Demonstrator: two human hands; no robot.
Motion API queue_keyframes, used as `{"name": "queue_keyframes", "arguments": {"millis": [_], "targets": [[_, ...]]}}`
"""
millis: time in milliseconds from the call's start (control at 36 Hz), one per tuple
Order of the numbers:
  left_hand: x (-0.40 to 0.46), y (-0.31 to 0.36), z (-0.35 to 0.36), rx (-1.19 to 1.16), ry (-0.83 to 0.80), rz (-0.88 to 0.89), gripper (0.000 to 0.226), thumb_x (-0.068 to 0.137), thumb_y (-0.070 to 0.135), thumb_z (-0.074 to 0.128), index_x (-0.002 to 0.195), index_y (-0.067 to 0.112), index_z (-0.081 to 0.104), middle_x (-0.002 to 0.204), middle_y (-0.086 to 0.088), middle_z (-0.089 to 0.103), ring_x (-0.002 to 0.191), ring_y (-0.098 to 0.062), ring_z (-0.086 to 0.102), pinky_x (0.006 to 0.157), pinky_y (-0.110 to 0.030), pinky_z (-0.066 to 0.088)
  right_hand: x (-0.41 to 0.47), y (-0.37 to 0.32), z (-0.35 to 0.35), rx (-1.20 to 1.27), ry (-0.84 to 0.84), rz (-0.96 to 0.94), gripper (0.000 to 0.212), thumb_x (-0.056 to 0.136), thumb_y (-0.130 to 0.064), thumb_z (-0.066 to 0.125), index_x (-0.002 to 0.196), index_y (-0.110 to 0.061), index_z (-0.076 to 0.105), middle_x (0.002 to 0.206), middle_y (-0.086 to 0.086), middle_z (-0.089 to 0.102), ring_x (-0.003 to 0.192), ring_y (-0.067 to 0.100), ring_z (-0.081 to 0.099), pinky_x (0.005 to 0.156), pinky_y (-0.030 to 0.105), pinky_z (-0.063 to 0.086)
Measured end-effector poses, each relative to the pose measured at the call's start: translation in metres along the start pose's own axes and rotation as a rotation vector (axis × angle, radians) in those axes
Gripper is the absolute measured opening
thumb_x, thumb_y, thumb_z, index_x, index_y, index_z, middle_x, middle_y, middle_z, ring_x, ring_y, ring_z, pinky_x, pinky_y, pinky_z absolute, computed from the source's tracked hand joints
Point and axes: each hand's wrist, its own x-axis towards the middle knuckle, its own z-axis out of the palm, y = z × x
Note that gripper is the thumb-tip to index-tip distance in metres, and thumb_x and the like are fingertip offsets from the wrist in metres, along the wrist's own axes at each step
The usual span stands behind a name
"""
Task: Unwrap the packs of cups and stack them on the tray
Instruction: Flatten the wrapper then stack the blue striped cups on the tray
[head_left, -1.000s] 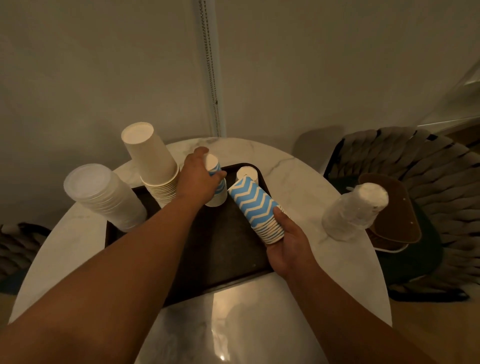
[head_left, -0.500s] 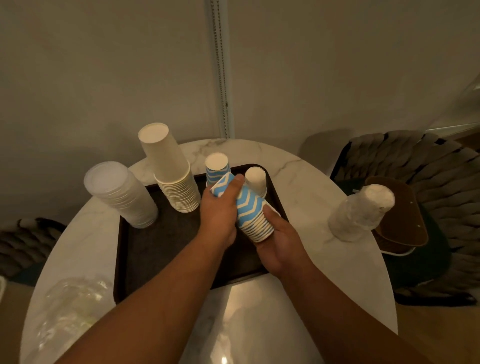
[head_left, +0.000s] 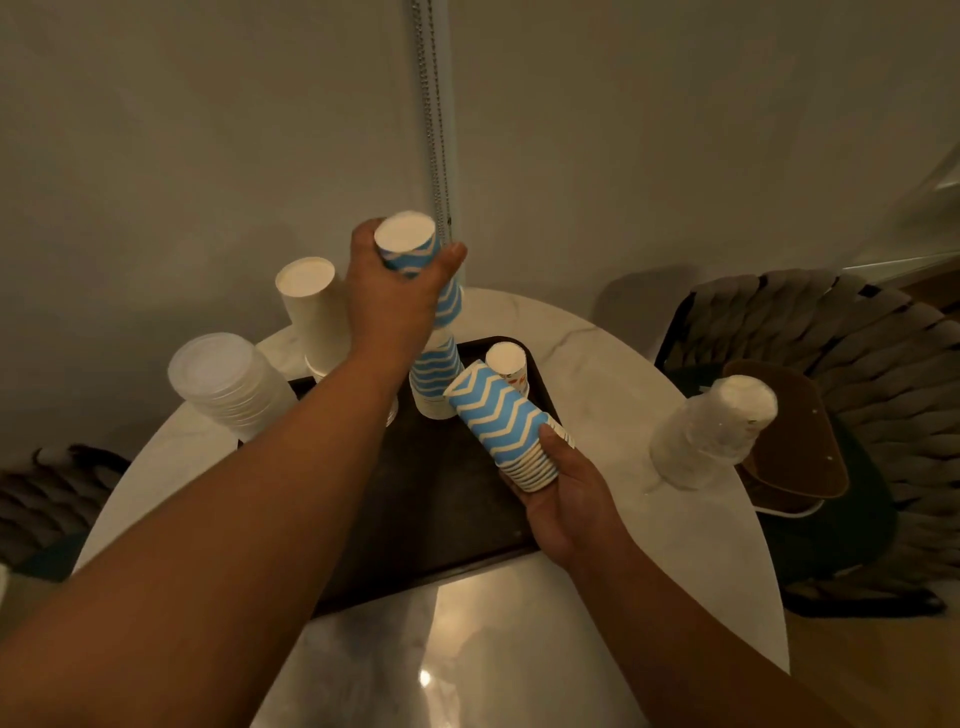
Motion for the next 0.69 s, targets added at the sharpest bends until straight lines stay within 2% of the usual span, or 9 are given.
{"name": "queue_keyframes", "arguments": {"millis": [111,222,333,444,556,639,694], "targets": [[0.0,-0.026,0.004,0.107,-0.066,-0.045,0.058,0.07,0.032,0.087,0.111,0.017,0.049,0.102,0.006,0.061,0.093,-0.01,0.062,0.087,-0.028,0.053,0.002,-0.001,-0.002,0.016,0.015,0.014,0.04,0.079,-0.022,0.058,0.117,-0.012,0.059,0.105,0.009,0.073,0.092,0.022,0.07,0.077,0.032,0.056],[-0.008,-0.045,0.005,0.18,-0.088,-0.098,0.067,0.07,0.032,0.087,0.122,0.01,0.05,0.107,0.003,0.059,0.1,-0.014,0.06,0.089,-0.027,0.049,0.004,-0.003,-0.005,0.02,0.032,0.023,0.047,0.078,-0.022,0.059,0.124,-0.009,0.057,0.11,0.011,0.071,0.096,0.024,0.068,0.08,0.033,0.055],[-0.013,-0.056,0.007,0.207,-0.107,-0.16,0.071,0.072,0.033,0.085,0.128,0.012,0.047,0.118,-0.001,0.058,0.109,-0.015,0.056,0.095,-0.03,0.047,0.005,-0.003,-0.007,0.02,0.043,0.028,0.052,0.079,-0.022,0.059,0.129,-0.007,0.055,0.117,0.014,0.069,0.1,0.025,0.067,0.084,0.034,0.054],[-0.014,-0.065,0.007,0.272,-0.145,-0.191,0.06,0.077,0.029,0.082,0.125,0.012,0.051,0.119,-0.001,0.059,0.11,-0.018,0.058,0.096,-0.033,0.048,0.006,-0.003,-0.009,0.021,0.05,0.034,0.054,0.079,-0.023,0.06,0.13,-0.007,0.054,0.118,0.014,0.068,0.101,0.026,0.067,0.088,0.036,0.052],[-0.018,-0.067,0.007,0.336,-0.163,-0.205,0.053,0.081,0.032,0.078,0.124,0.013,0.054,0.124,-0.003,0.061,0.113,-0.02,0.056,0.098,-0.038,0.047,0.006,-0.002,-0.006,0.024,0.06,0.032,0.051,0.078,-0.023,0.059,0.127,-0.008,0.055,0.114,0.013,0.07,0.097,0.025,0.068,0.084,0.035,0.054],[-0.02,-0.058,0.007,0.361,-0.146,-0.191,0.053,0.085,0.037,0.073,0.128,0.012,0.054,0.129,-0.004,0.06,0.119,-0.02,0.054,0.1,-0.035,0.045,0.006,-0.001,-0.006,0.03,0.068,0.04,0.053,0.079,-0.024,0.06,0.13,-0.008,0.054,0.117,0.014,0.068,0.1,0.026,0.068,0.085,0.035,0.054],[-0.026,-0.046,0.005,0.341,-0.084,-0.125,0.051,0.088,0.042,0.068,0.128,0.013,0.055,0.128,-0.004,0.06,0.116,-0.015,0.054,0.098,-0.03,0.044,0.006,-0.002,-0.006,0.034,0.054,0.043,0.051,0.081,-0.024,0.059,0.13,-0.009,0.054,0.118,0.013,0.069,0.101,0.026,0.067,0.087,0.035,0.053]]}}
